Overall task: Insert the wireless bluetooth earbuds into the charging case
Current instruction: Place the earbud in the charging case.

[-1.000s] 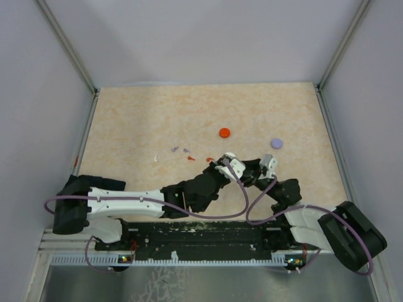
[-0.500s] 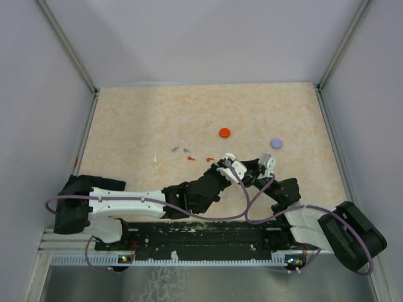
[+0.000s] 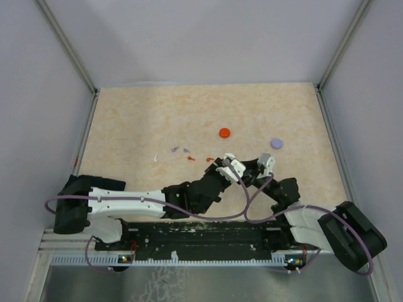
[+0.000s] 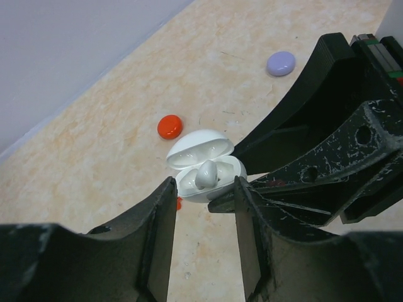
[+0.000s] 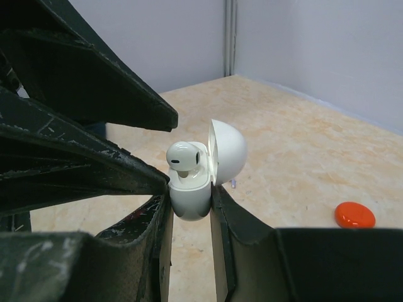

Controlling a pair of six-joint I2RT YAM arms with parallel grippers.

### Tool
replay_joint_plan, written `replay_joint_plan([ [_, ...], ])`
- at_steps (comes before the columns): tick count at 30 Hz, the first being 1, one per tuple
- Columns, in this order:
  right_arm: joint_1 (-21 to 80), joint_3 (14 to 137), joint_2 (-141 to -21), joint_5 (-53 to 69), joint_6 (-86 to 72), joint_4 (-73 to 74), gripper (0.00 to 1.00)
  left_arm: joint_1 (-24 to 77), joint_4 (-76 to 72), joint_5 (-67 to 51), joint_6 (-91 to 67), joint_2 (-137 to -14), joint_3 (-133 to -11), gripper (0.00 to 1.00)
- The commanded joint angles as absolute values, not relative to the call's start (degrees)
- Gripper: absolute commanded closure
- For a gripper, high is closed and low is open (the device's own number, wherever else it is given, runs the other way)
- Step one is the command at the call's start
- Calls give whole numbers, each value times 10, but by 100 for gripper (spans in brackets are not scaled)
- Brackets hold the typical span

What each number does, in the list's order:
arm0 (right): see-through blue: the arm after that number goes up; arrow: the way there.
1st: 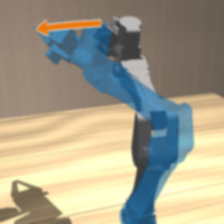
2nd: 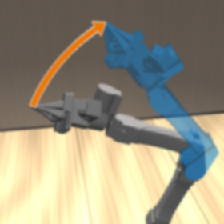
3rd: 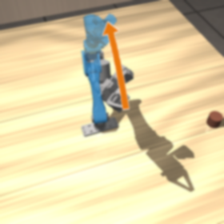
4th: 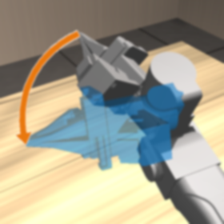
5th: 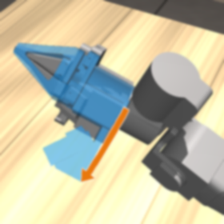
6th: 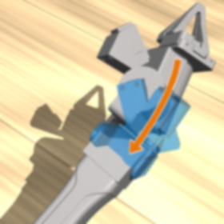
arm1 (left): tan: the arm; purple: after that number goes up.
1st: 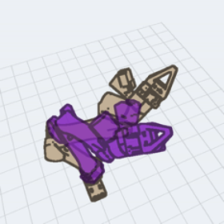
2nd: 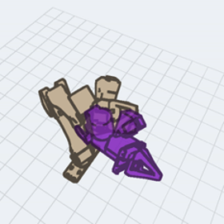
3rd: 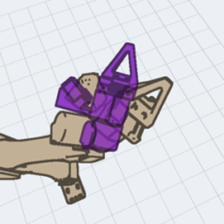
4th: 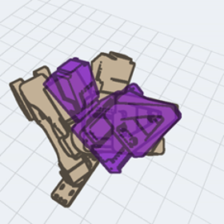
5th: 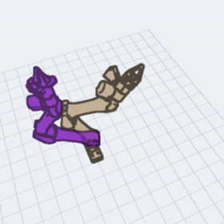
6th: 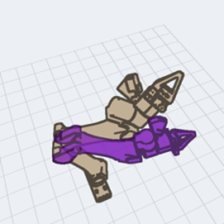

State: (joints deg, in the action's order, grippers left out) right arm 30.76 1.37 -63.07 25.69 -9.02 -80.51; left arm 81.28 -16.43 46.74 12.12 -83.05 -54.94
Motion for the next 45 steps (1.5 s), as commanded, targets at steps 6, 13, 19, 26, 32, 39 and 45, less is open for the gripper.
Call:
replay_joint_plan([
  [6,314,19,-623,251,-88,-845,100,806,-72,430,11,-804,-603,42],
  [13,314,18,-623,239,-87,-840,100,768,-11,333,-104,-750,-602,31],
  [19,314,20,-623,243,-86,-837,100,710,0,212,-191,-700,-578,28],
  [26,314,22,-630,250,-87,-837,100,672,3,150,-219,-693,-582,35],
  [32,314,24,-635,253,-85,-835,100,673,80,190,-219,-761,-645,30],
  [39,314,27,-636,259,-84,-829,100,675,132,259,-229,-790,-683,27],
  [45,314,27,-638,260,-87,-834,100,676,156,273,-230,-809,-698,27],
])
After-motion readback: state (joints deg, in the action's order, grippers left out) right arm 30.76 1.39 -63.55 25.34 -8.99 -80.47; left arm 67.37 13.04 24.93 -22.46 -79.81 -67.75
